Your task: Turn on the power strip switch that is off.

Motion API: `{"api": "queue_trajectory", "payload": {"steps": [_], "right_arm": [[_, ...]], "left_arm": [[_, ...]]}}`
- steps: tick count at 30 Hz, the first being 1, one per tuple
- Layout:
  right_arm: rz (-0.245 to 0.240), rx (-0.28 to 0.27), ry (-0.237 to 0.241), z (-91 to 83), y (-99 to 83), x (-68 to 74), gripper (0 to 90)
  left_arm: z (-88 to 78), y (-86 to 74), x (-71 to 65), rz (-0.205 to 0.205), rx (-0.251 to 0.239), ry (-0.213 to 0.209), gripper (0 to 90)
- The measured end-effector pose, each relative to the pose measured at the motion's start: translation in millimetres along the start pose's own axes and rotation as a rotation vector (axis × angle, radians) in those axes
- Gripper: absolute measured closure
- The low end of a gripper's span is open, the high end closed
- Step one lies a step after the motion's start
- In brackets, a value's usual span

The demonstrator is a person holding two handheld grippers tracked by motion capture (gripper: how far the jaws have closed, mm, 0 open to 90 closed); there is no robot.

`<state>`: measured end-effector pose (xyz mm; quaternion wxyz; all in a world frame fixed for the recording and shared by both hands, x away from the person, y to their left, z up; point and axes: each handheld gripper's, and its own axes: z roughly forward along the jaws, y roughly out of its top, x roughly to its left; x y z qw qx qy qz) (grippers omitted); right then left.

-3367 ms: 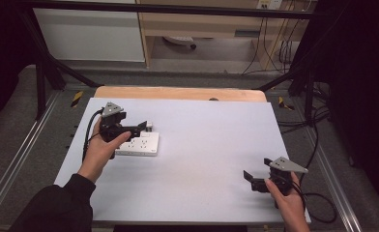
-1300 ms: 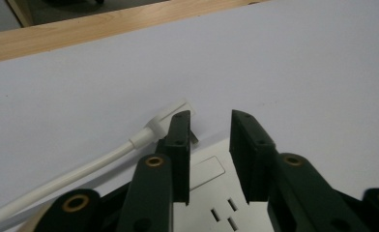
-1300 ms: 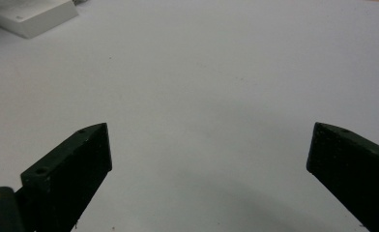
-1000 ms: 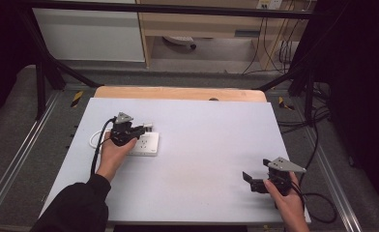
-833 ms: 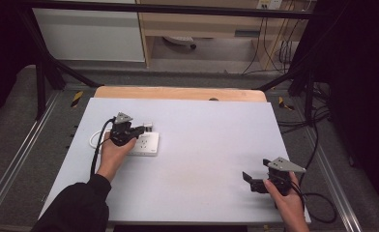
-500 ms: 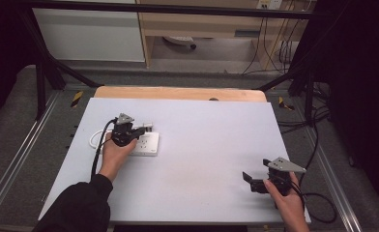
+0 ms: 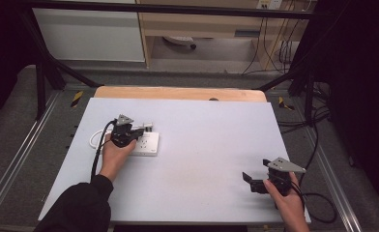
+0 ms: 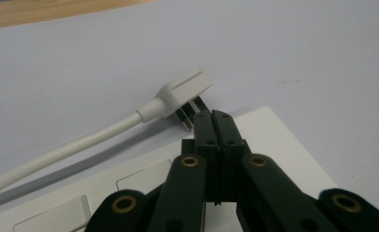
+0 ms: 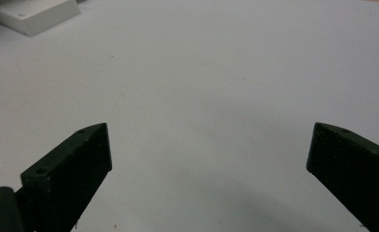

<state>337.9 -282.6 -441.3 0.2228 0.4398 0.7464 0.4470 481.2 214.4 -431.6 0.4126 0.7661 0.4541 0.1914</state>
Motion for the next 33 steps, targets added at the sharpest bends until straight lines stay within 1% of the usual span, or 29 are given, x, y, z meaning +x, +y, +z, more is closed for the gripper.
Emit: {"api": "queue_trajectory", "payload": {"steps": [11,13,16,23,27,29,33], "right_arm": [[0.0,0.0,0.001,0.1,-0.1,-0.3,2.5],[-0.001,-0.001,0.001,0.0,-0.1,-0.5,2.5],[-0.001,-0.001,0.001,0.4,-0.1,-0.3,2.5],[-0.001,0.0,0.001,0.5,-0.1,-0.2,2.5],[-0.004,0.003,0.001,1.0,-0.2,-0.3,2.5],[-0.007,0.003,0.002,1.1,0.0,-0.1,2.5],[-0.008,0.001,0.003,0.6,0.0,0.3,2.5]], "left_arm": [[3.2,-0.4,-2.4,-0.006,0.002,0.0,90.0],[3.0,-0.6,-1.8,-0.002,0.002,0.005,90.0],[2.9,-1.2,-0.7,-0.008,0.003,0.004,90.0],[3.0,-2.0,-0.9,-0.002,0.008,0.008,90.0],[3.4,-2.6,-0.1,-0.005,0.003,0.003,90.0],[3.5,-3.1,0.7,-0.015,0.0,-0.001,90.0],[3.8,-3.5,1.2,-0.017,-0.005,-0.006,90.0]]}}
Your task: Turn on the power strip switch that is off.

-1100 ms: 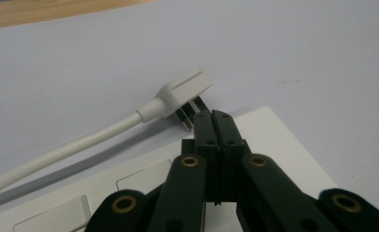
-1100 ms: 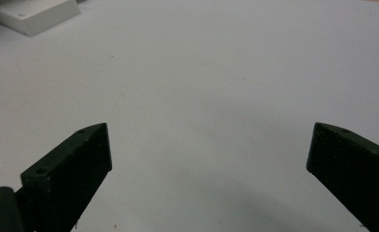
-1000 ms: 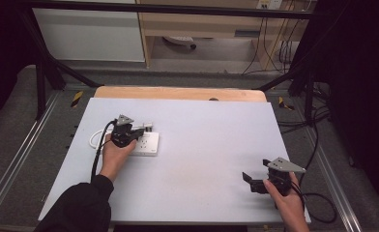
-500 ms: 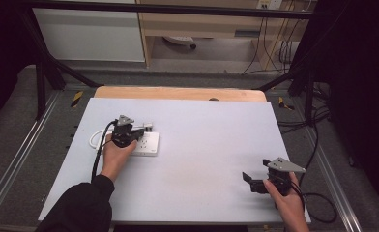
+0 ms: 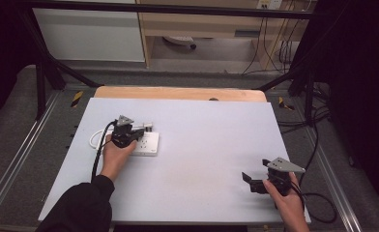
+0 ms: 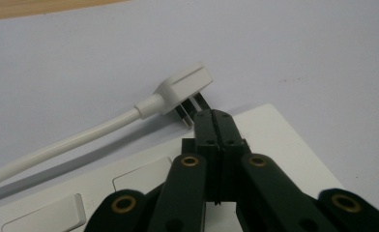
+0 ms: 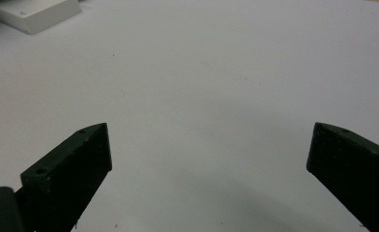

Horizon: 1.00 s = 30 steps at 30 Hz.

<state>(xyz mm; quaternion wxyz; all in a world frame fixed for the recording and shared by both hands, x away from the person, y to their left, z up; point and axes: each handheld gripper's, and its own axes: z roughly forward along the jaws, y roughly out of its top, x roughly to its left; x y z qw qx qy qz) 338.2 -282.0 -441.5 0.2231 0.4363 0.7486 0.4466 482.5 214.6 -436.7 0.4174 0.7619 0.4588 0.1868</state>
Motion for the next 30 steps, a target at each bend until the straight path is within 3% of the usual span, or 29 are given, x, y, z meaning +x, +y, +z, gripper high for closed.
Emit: {"api": "queue_trajectory", "payload": {"steps": [18,21,30], "right_arm": [[0.0,0.006,0.002,0.6,-0.1,0.0,2.5],[0.0,0.007,0.003,0.6,-0.2,0.1,2.5],[-0.003,0.009,0.002,0.9,-0.4,0.2,2.5]], "left_arm": [[1.0,-0.5,-0.7,0.014,-0.003,-0.005,90.0],[1.7,-1.1,0.5,-0.012,-0.007,-0.025,90.0],[1.7,-0.9,-0.2,0.018,-0.004,-0.02,90.0]]}}
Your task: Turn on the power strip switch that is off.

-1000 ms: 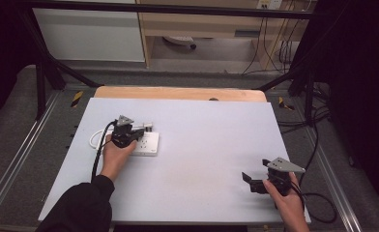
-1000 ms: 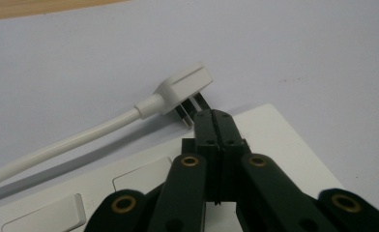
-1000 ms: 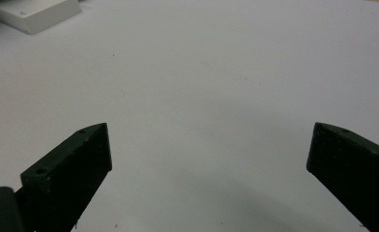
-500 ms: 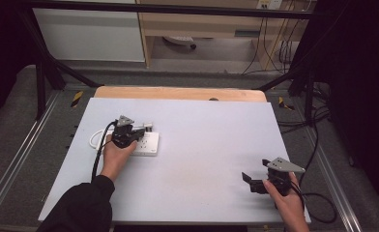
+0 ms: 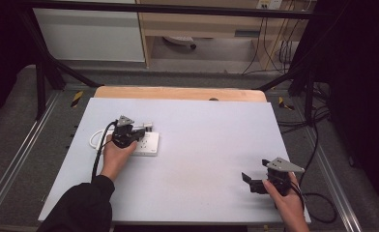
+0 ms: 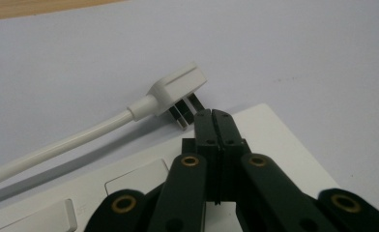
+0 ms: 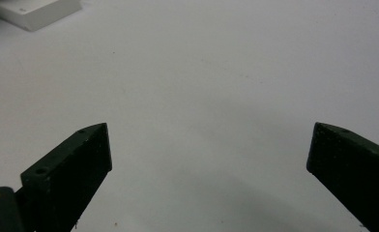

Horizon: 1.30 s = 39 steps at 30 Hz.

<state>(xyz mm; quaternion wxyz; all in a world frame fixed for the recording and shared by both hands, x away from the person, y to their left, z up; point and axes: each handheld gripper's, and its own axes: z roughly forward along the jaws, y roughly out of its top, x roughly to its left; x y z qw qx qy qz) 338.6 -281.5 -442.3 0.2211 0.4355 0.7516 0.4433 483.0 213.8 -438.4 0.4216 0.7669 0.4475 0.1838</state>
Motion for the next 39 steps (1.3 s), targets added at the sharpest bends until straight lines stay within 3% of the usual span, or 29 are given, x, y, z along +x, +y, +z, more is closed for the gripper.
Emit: {"api": "queue_trajectory", "payload": {"steps": [6,8,9,11,15,19,28,32,39], "right_arm": [[0.001,0.0,0.0,-0.3,0.0,0.0,2.5],[0.001,0.0,0.0,-0.4,-0.1,0.0,2.5],[0.002,0.0,0.0,-0.4,-0.1,0.0,2.5],[0.004,0.001,0.001,-0.1,-0.1,0.2,2.5],[0.0,0.001,0.0,0.6,0.0,0.0,2.5],[0.001,0.002,-0.001,0.8,0.1,-0.1,2.5],[0.002,0.0,0.001,0.0,0.0,-0.3,2.5],[0.002,0.0,0.0,0.0,0.1,-0.3,2.5],[0.001,0.001,0.0,0.6,0.1,-0.1,2.5]], "left_arm": [[0.2,0.1,-0.4,0.002,0.006,0.006,90.0],[-0.9,-0.2,1.0,0.024,0.019,0.043,90.0],[-2.0,-0.6,3.4,0.002,0.021,0.043,90.0],[-3.1,-2.0,7.9,-0.035,0.014,0.012,90.0],[-3.2,-2.3,6.6,-0.023,0.011,-0.01,90.0],[-2.1,-0.2,1.8,-0.002,-0.006,-0.011,90.0],[-5.9,2.3,3.0,-0.018,-0.038,-0.008,90.0],[-8.2,3.5,4.2,-0.019,-0.054,0.004,84.5],[-11.6,7.4,0.4,-0.016,-0.094,0.024,61.6]]}}
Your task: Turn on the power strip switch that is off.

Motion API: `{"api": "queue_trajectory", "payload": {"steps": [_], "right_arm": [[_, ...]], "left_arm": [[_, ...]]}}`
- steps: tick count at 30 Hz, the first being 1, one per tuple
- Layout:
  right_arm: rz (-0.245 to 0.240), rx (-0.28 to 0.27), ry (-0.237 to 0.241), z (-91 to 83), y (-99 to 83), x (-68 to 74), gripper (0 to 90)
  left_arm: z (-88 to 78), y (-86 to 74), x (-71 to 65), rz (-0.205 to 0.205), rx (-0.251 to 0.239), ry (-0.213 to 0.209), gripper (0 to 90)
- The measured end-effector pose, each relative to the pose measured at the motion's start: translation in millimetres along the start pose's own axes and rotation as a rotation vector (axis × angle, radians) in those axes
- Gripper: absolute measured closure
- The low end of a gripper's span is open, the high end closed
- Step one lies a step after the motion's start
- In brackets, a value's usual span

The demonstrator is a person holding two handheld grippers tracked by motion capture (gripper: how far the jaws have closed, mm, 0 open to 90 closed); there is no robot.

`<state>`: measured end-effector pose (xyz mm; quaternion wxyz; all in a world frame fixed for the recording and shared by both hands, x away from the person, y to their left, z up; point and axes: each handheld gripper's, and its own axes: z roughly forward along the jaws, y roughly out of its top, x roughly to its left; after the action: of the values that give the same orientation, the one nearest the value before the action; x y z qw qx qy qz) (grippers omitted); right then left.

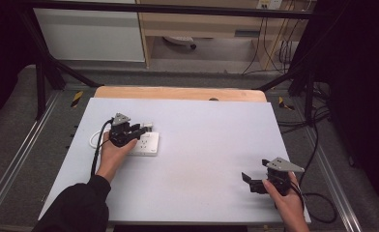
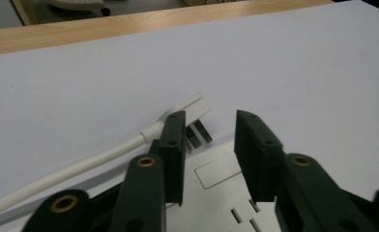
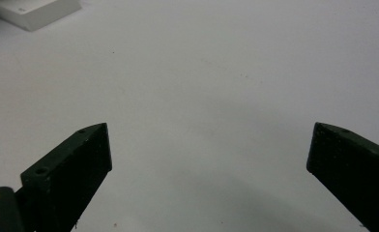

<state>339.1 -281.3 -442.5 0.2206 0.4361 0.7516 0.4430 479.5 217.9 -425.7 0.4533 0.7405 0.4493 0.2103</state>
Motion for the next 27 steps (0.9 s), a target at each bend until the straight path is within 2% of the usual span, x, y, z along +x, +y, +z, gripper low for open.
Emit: {"api": "queue_trajectory", "payload": {"steps": [7,10,13,16,19,27], "right_arm": [[0.001,-0.001,0.0,0.0,-0.1,-0.2,2.5],[0.001,-0.001,0.001,0.2,0.0,-0.1,2.5],[0.004,-0.001,0.002,-0.1,0.0,-0.1,2.5],[0.006,-0.002,0.001,0.2,0.0,-0.3,2.4],[0.007,-0.003,0.004,-0.3,0.2,-0.3,2.3],[0.005,-0.002,0.003,-0.4,0.0,-0.5,2.3]], "left_arm": [[0.3,3.0,-2.2,-0.011,-0.014,-0.004,44.8],[0.9,5.7,-3.9,-0.021,-0.015,-0.011,35.1],[0.2,9.4,-6.5,-0.039,-0.027,-0.027,21.2],[-1.1,12.1,-9.0,-0.037,-0.045,-0.027,13.1],[-3.4,14.3,-11.0,-0.033,-0.064,-0.039,10.5],[-10.6,16.2,-11.9,-0.04,-0.065,-0.069,9.4]]}}
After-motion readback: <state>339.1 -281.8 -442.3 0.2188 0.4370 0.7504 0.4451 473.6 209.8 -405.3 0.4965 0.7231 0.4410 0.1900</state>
